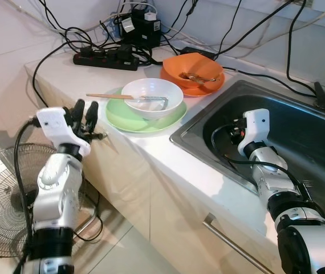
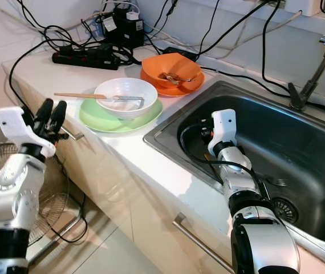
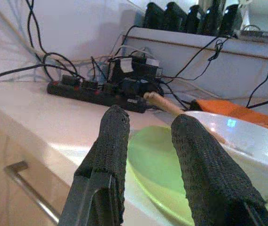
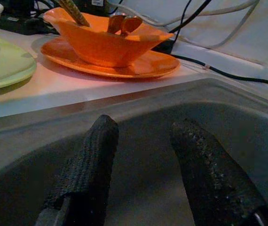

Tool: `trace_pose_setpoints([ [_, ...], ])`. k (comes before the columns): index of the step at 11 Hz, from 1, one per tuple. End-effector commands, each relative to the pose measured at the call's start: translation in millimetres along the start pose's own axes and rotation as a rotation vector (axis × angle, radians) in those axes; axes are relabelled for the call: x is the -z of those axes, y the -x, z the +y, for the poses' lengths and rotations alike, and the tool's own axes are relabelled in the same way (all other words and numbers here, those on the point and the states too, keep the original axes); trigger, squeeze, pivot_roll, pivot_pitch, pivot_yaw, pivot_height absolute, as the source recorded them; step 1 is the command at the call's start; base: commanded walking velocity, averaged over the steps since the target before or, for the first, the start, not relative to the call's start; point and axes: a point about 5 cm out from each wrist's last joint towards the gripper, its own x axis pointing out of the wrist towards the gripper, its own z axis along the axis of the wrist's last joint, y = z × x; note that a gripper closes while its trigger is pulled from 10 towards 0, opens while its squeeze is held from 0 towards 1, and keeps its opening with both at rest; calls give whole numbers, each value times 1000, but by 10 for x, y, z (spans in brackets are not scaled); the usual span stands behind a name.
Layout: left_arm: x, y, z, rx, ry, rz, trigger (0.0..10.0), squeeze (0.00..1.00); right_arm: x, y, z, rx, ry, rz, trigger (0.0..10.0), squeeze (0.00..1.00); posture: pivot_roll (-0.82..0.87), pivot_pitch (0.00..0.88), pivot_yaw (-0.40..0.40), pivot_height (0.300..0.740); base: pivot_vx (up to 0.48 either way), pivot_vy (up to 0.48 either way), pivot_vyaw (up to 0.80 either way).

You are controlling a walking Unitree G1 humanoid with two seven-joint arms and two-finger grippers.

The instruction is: Kitchen organization

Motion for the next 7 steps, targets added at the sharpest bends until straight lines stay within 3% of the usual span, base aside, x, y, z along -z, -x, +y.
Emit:
trace_pose_setpoints([
  [1,-8,-26,4,10,6,7,10000,1000,-26,-1,-13,6,0,-19,10000,0,229,0,-34,740,0,0,0],
  [2,-10,-29,8,16,6,7,10000,1000,-26,-2,-10,5,0,-18,10000,0,230,0,-35,740,0,0,0],
  [3,-12,-30,21,21,3,9,10000,624,-23,-3,-3,4,0,-17,10000,0,233,0,-36,740,0,0,0],
  [4,-12,-36,32,24,1,9,10000,0,-22,-5,7,2,-1,-17,10000,0,233,0,-36,740,0,0,0],
  [7,-52,-128,14,49,1,-1,10000,0,-29,-13,24,-2,-1,-19,10000,0,233,0,-37,740,0,0,0],
])
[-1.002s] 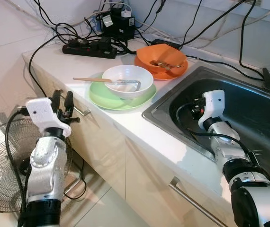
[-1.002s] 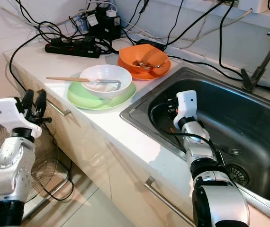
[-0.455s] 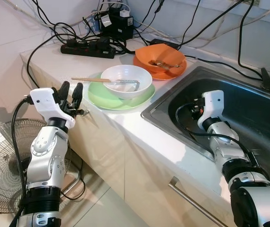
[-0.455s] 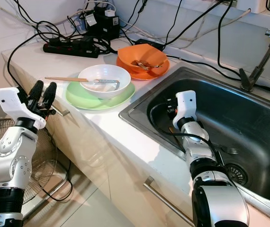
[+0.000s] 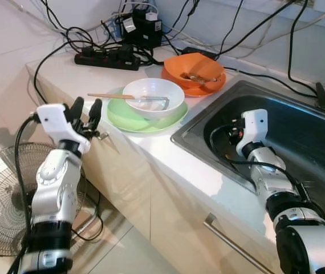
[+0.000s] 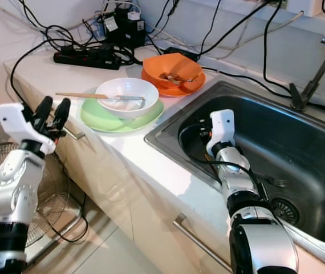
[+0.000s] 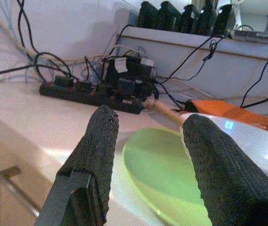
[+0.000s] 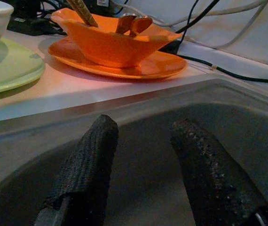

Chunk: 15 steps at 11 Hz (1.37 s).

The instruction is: Kitchen organization

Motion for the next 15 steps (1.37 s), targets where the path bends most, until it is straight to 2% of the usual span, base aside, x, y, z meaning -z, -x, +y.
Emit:
trace_pose_setpoints([
  [1,-49,-66,-10,20,-3,-15,10000,0,-36,-7,-15,5,5,-20,10000,0,233,0,-37,740,0,0,0],
  [4,-104,-245,-65,49,7,-35,10000,0,-26,-7,13,-2,4,-19,10000,0,227,0,-36,740,0,0,0],
  [6,-107,-283,-79,55,10,-37,10000,0,-26,-8,19,-3,4,-19,10000,0,222,0,-32,740,0,0,0],
  [7,-94,-298,-105,67,18,-41,3098,0,-25,-7,19,-2,4,-19,10000,0,220,0,-31,740,0,0,0],
  [8,-81,-304,-126,72,24,-42,0,0,-23,-7,20,-3,6,-18,10000,0,220,0,-31,740,0,0,0],
  [11,-46,-293,-146,79,47,-41,0,0,-24,-14,46,-8,4,-19,10000,0,220,0,-30,740,0,0,0],
  [15,-110,-325,-144,75,66,-69,0,0,-17,-17,66,-9,6,-15,10000,0,223,0,-30,740,0,0,0],
])
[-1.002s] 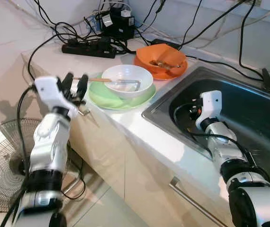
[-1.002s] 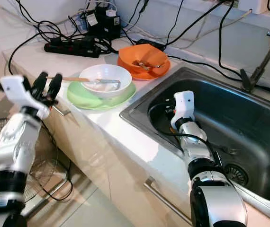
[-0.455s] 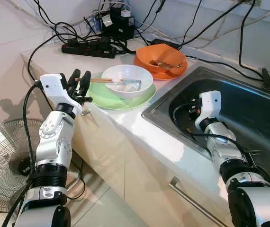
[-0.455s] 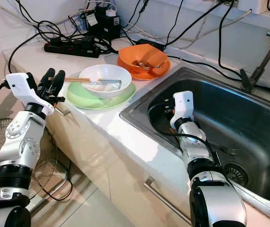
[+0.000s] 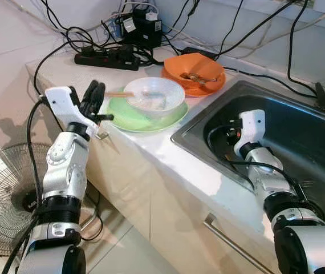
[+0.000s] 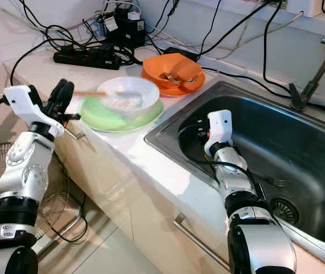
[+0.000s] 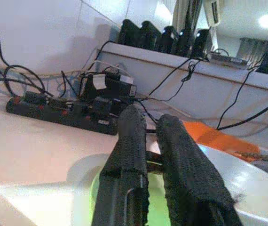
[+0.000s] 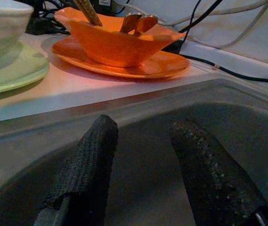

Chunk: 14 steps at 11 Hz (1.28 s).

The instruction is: Kitchen organization

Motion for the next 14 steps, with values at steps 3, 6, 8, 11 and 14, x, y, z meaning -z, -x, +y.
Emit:
trace_pose_setpoints([
  [3,-118,-74,-94,46,35,-48,0,0,-35,-17,16,-4,7,-17,10000,0,225,0,-33,740,0,0,0],
  [6,-291,-139,-315,137,137,-115,0,0,-29,-18,22,-7,8,-12,10000,0,229,0,-38,740,0,0,0],
  [8,-462,-175,-514,228,150,-163,0,0,-39,-23,25,-8,8,-16,10000,0,225,0,-39,740,0,0,0],
  [11,-636,-159,-930,471,179,-184,9059,0,-60,-23,14,0,21,-31,10000,0,224,0,-36,740,0,0,0],
  [14,-467,-48,-1216,574,208,-68,10000,0,-158,-38,-20,6,59,-82,10000,1000,219,0,-31,740,0,0,0],
])
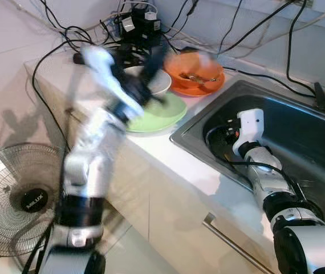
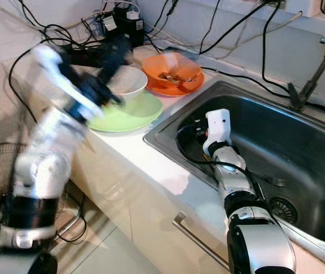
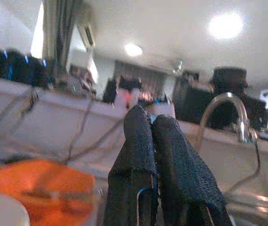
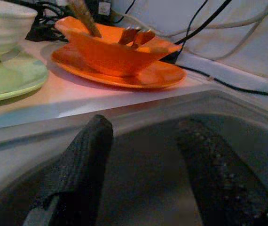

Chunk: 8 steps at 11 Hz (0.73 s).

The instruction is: Kitchen organization

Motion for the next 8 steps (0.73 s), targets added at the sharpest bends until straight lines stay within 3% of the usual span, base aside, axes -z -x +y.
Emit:
trace_pose_setpoints([
  [1,-9,-18,-54,43,-2,13,10000,0,-123,-38,-42,8,42,-52,10000,1000,218,0,-28,740,0,0,0],
  [4,93,21,-43,48,27,70,10000,0,-250,-50,-105,52,96,-126,10000,1000,212,0,-16,740,0,0,0],
  [5,118,29,-42,52,36,85,10000,0,-280,-49,-88,54,125,-150,10000,0,213,0,-14,740,0,0,0],
  [8,173,71,-22,67,40,134,10000,0,-379,-60,-66,63,151,-212,10000,0,211,0,-4,740,0,0,0],
])
